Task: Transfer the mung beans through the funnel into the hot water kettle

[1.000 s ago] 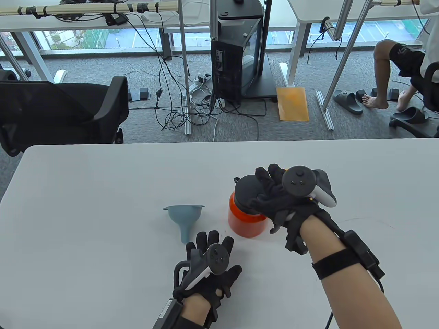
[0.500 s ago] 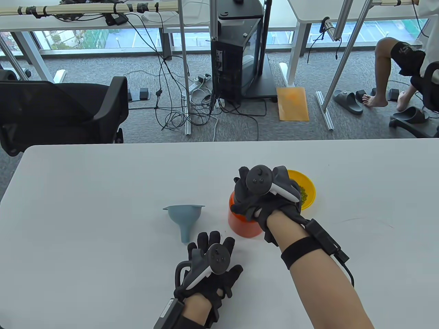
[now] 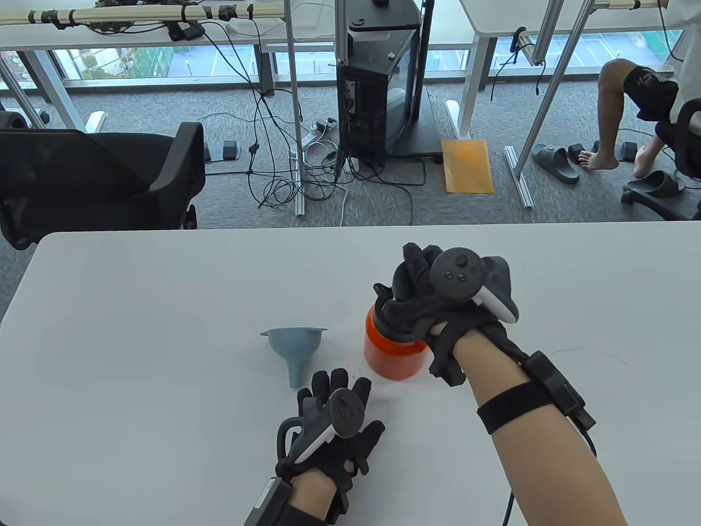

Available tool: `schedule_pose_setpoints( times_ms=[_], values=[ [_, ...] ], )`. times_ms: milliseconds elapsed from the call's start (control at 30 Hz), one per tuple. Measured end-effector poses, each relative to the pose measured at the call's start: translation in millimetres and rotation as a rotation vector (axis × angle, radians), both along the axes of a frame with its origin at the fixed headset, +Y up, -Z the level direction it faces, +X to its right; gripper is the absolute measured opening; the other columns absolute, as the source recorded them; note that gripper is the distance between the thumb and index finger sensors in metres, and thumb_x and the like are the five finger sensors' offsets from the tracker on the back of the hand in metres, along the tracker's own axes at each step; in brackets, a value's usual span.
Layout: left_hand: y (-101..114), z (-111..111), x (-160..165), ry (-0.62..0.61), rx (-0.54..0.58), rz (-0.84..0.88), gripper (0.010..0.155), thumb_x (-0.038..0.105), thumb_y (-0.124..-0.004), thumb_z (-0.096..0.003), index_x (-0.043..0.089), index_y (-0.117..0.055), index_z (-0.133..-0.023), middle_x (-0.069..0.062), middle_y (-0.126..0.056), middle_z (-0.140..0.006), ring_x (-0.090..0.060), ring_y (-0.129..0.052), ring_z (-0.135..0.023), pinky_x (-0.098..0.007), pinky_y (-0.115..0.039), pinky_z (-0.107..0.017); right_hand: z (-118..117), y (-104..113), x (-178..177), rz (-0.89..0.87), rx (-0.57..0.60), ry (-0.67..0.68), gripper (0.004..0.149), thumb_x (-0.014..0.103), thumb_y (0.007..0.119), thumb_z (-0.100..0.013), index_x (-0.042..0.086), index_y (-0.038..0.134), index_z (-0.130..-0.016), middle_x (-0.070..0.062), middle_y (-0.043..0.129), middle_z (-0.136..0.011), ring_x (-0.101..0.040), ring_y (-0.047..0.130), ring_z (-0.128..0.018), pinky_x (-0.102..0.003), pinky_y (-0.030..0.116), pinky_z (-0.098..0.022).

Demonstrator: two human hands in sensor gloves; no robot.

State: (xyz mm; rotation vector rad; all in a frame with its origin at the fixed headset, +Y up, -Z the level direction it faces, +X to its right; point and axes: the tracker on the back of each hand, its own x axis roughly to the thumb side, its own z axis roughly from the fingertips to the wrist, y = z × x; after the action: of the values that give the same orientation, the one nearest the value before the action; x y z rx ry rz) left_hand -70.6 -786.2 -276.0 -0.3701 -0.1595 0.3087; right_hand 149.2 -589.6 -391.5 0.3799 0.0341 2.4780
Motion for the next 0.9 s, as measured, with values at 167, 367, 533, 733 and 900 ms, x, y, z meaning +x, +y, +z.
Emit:
schedule_pose_setpoints(
  times_ms=[167, 367, 533, 733, 900],
  values=[
    [0, 0, -1, 0.004, 0.010, -0.011, 0.082, 0.068, -0.061, -0.0417, 0.044, -0.019, -0.108, 0.003, -0.001, -0.113, -0.032, 0.006, -0.101, -0.060, -0.010, -0.071, 14, 2, 44, -0.327, -0.037, 0.006, 0.093, 0.049, 0.081, -0.051, -0.003, 0.031, -0.109, -0.039, 0.031, -0.105, -0.077, 0.044, -0.088, -0.081, 0.061, -0.050],
    [0, 0, -3, 0.012, 0.006, -0.016, 0.082, 0.068, -0.061, -0.0417, 0.044, -0.019, -0.107, 0.002, -0.001, -0.113, -0.032, 0.006, -0.101, -0.060, -0.010, -0.071, 33, -33, 90, -0.752, -0.206, -0.015, 0.087, 0.042, 0.072, -0.055, -0.010, 0.024, -0.107, -0.045, 0.031, -0.101, -0.078, 0.046, -0.086, -0.082, 0.056, -0.052],
    [0, 0, -3, 0.017, 0.006, -0.014, 0.082, 0.068, -0.061, -0.0415, 0.044, -0.019, -0.107, 0.002, -0.001, -0.113, -0.032, 0.006, -0.101, -0.060, -0.010, -0.071, 52, -80, 121, -0.968, -0.309, -0.092, 0.081, 0.035, 0.069, -0.056, -0.012, 0.026, -0.105, -0.046, 0.039, -0.098, -0.075, 0.057, -0.083, -0.076, 0.066, -0.051],
    [0, 1, -3, 0.014, -0.001, -0.015, 0.082, 0.068, -0.061, -0.0418, 0.044, -0.019, -0.107, 0.002, -0.001, -0.113, -0.032, 0.007, -0.101, -0.060, -0.010, -0.071, 75, -128, 153, -1.069, -0.364, -0.260, 0.077, 0.032, 0.075, -0.053, -0.012, 0.038, -0.105, -0.043, 0.055, -0.095, -0.068, 0.076, -0.078, -0.067, 0.080, -0.046],
    [1, 1, -2, 0.007, -0.005, -0.023, 0.082, 0.068, -0.061, -0.0417, 0.044, -0.018, -0.107, 0.002, 0.000, -0.113, -0.032, 0.007, -0.101, -0.060, -0.010, -0.071, 92, -160, 165, -1.017, -0.439, -0.326, 0.074, 0.028, 0.079, -0.051, -0.011, 0.045, -0.104, -0.040, 0.062, -0.094, -0.065, 0.085, -0.073, -0.065, 0.084, -0.042]
  ],
)
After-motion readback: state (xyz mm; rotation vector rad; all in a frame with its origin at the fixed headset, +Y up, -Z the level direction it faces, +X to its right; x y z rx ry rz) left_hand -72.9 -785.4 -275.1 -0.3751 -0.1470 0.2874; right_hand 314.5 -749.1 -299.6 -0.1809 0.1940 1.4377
